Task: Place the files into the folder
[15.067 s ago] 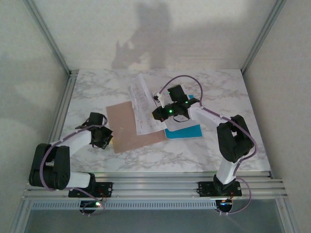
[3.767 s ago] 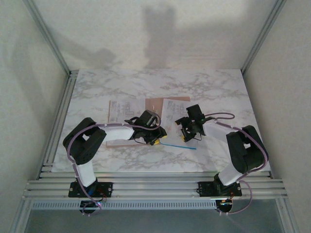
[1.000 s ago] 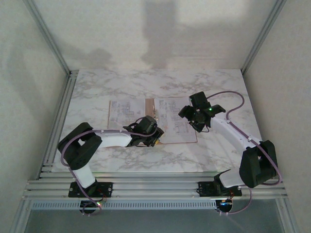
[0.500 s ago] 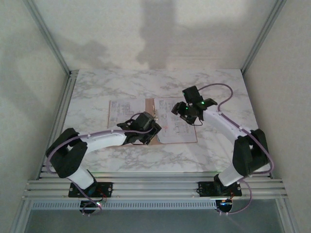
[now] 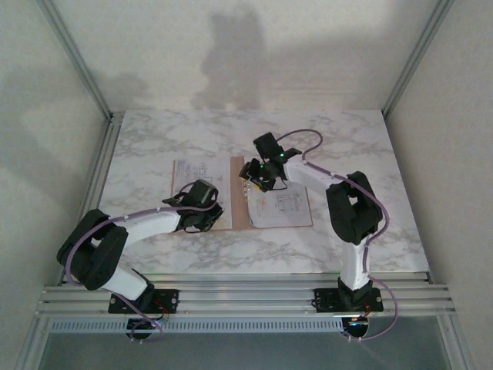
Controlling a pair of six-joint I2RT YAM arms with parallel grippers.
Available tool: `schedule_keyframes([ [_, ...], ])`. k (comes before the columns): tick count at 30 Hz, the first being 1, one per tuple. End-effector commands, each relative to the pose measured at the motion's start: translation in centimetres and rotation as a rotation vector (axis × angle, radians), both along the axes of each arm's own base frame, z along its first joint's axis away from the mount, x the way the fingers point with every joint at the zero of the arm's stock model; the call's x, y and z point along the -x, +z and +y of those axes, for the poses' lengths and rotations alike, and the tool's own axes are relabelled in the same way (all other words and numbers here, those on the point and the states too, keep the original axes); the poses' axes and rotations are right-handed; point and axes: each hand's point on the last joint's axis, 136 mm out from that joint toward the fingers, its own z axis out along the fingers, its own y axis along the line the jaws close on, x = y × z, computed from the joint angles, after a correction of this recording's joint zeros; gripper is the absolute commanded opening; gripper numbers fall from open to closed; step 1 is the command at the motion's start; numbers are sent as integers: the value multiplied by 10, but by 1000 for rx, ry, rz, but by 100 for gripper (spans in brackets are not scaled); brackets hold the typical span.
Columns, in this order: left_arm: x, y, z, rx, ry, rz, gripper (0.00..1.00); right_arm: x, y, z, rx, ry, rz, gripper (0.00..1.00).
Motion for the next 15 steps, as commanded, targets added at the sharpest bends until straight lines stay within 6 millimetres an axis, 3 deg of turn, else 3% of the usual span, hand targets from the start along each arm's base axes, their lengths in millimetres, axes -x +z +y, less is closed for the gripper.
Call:
schedule_keyframes([
  [1, 6, -7, 3, -11, -30, 6, 14, -15, 6, 15, -64, -57, -1, 58],
  [15, 17, -19, 8, -9, -16, 33, 13, -39, -11, 32, -64, -97, 41, 60],
])
